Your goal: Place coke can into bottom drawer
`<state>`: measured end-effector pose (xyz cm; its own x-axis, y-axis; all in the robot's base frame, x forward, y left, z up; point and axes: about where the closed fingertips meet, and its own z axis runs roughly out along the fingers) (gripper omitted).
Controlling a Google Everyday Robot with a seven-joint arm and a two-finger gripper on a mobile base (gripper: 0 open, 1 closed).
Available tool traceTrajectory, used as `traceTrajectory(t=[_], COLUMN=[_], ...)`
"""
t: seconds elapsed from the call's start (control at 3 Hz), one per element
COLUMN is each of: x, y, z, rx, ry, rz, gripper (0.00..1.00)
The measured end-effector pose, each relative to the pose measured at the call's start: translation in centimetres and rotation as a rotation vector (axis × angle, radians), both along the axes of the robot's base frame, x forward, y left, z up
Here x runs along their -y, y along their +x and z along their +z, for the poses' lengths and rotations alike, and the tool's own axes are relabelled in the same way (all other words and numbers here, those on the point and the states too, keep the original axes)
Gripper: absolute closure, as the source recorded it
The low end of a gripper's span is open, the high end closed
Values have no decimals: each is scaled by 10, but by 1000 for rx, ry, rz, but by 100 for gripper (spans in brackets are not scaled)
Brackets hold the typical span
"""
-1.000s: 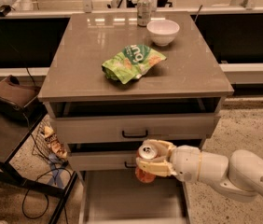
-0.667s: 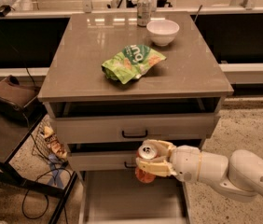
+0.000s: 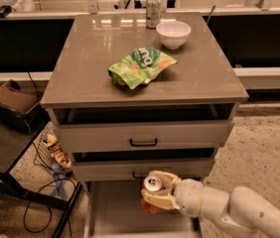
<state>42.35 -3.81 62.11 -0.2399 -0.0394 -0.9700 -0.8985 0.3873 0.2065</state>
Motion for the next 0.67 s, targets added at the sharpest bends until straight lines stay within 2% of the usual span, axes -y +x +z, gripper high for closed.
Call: traceTrajectory(t=[0.33, 0.67], x=[9, 10], y=[-1, 8], z=[-97, -154], rx=[44, 114], ry=[40, 99], rz=[-9, 18], gripper=[100, 100])
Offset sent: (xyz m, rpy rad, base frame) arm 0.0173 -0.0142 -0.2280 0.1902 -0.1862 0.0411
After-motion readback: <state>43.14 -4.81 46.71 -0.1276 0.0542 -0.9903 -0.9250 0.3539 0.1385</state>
